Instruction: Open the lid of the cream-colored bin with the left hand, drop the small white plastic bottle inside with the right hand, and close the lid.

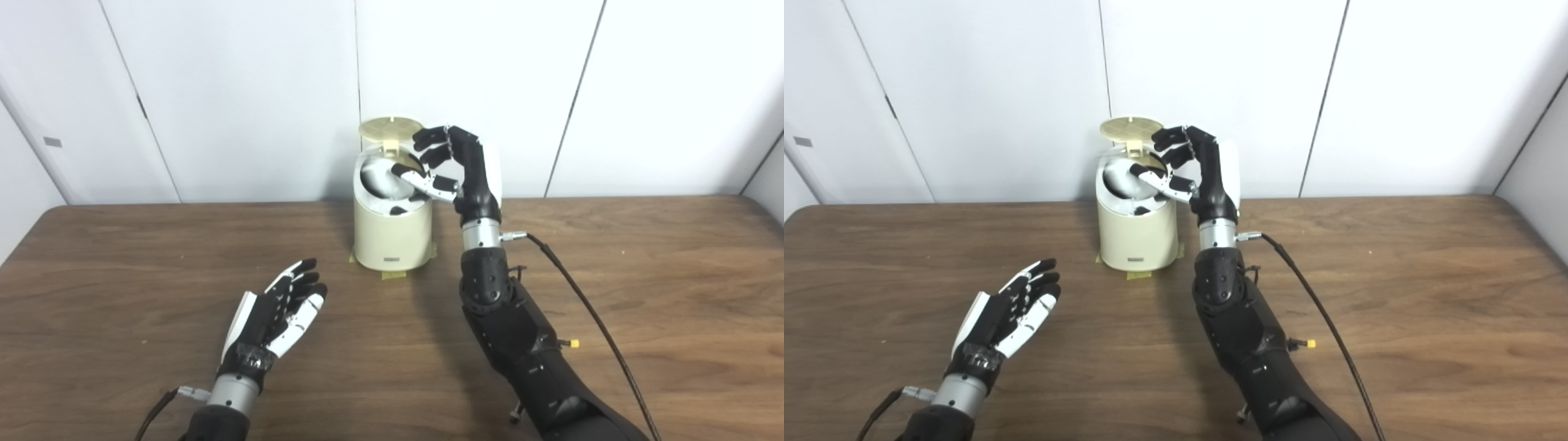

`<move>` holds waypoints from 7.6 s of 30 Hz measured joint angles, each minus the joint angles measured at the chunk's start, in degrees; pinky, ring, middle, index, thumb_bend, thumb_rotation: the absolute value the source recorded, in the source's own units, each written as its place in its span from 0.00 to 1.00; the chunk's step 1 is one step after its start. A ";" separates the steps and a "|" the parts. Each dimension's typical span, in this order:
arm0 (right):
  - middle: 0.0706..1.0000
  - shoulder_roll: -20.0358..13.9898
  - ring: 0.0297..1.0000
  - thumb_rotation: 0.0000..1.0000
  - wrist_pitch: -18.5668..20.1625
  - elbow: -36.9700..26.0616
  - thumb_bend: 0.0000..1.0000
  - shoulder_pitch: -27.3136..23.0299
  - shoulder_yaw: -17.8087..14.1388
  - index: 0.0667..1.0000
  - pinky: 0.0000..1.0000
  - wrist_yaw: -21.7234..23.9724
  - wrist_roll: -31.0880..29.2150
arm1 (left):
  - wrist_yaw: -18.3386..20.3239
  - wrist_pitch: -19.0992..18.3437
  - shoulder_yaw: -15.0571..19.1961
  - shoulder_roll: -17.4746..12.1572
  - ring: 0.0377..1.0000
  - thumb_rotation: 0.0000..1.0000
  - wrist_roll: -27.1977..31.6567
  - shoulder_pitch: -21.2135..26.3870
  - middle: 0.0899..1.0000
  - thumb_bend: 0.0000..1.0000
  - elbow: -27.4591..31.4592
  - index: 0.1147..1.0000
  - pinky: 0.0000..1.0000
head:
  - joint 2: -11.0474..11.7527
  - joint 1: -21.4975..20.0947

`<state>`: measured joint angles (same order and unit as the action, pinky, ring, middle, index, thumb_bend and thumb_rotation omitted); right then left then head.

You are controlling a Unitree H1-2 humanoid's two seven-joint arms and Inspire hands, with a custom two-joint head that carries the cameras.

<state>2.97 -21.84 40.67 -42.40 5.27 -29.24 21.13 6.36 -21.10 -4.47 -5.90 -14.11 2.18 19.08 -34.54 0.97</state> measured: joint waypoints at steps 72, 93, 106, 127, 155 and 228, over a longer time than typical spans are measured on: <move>0.96 -5.58 0.96 0.89 42.14 -52.57 0.60 36.08 -8.17 0.97 0.91 31.17 -24.58 | 0.63 -2.66 7.06 -1.60 0.91 0.73 14.74 28.00 0.91 0.52 -19.18 0.91 0.88 | 1.58 0.61; 0.92 -7.25 0.90 0.96 36.76 -49.60 0.55 38.22 -4.30 0.97 0.83 30.96 -17.52 | 2.69 -1.02 0.67 -6.21 0.90 0.82 10.74 45.67 0.89 0.46 -35.85 0.89 0.85 | 1.49 1.23; 0.89 -8.39 0.89 1.00 32.31 -46.26 0.58 37.21 -2.23 0.96 0.81 30.12 -12.55 | 5.32 4.63 -8.48 -9.83 0.81 0.75 1.45 46.12 0.76 0.49 -38.51 0.77 0.79 | 1.05 1.23; 0.89 -8.39 0.89 1.00 31.57 -45.52 0.55 36.92 -1.37 0.96 0.80 28.82 -9.99 | 12.56 6.91 -18.12 -13.74 0.81 0.78 -16.35 46.15 0.80 0.57 -30.33 0.76 0.74 | 0.61 0.79; 0.88 -8.27 0.88 1.00 33.59 -46.20 0.53 36.83 -1.39 0.96 0.79 28.87 -10.42 | 13.84 22.71 -24.71 -18.43 0.79 0.81 -39.65 46.10 0.73 0.56 -29.75 0.70 0.78 | -2.02 0.26; 0.80 -7.71 0.82 1.00 40.47 -49.23 0.47 36.18 -0.94 0.91 0.74 28.53 -8.65 | 13.95 24.94 -25.23 -17.15 0.89 0.90 -46.86 39.71 0.84 0.53 -23.99 0.83 0.91 | -4.66 -1.67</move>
<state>-4.74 18.63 -8.56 -6.21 4.33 -0.71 12.48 20.31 3.85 -29.70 -23.05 -60.96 41.88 -4.91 -39.20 -0.70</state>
